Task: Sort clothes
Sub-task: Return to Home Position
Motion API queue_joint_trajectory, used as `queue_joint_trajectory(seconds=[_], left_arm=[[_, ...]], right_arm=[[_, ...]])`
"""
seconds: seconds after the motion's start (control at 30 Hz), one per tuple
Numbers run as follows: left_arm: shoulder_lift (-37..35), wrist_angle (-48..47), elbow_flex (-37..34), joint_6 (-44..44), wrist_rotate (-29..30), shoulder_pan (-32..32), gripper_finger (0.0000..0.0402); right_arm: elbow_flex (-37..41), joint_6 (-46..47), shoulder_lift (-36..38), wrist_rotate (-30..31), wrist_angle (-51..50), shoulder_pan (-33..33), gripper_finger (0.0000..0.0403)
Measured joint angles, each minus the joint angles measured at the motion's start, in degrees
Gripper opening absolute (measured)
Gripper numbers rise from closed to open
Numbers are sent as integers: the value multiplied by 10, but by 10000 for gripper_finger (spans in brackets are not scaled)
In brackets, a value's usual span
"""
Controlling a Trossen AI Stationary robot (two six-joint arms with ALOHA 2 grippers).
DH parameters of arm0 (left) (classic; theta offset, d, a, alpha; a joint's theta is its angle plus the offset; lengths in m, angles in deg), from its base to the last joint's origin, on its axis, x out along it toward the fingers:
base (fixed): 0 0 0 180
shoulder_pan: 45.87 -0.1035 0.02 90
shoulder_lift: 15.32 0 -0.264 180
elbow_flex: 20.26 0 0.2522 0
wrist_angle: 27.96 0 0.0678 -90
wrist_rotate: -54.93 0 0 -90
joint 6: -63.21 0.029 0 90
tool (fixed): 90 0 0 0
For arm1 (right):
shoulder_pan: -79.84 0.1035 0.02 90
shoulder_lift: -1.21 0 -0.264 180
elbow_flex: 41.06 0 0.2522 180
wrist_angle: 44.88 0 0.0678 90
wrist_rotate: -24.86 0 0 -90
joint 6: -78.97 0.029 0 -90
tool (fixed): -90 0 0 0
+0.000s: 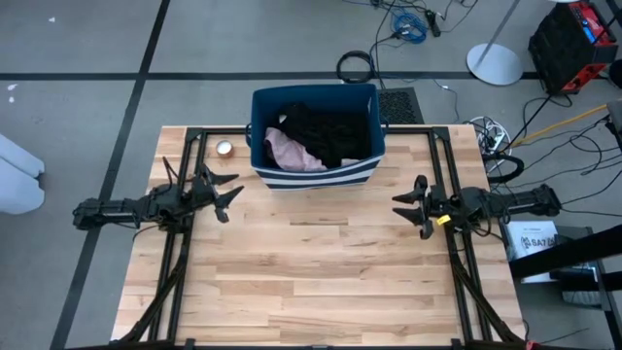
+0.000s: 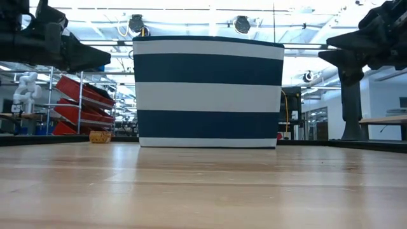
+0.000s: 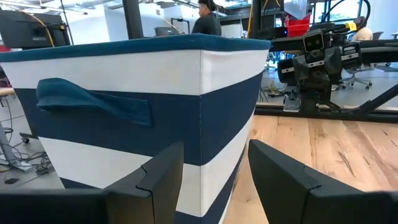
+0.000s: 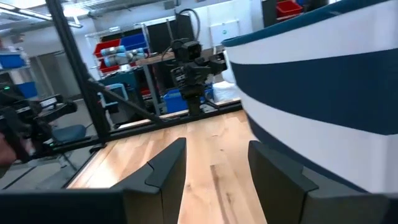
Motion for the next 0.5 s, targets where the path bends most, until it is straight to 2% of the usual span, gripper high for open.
queue_joint_trajectory(seconds=[0.17,0.5], left_arm=[[0,0,0,0,0,0,191],[0,0,0,0,0,0,191]], right_arm=[[0,0,0,0,0,-20,160],[0,0,-1,0,0,-20,160]])
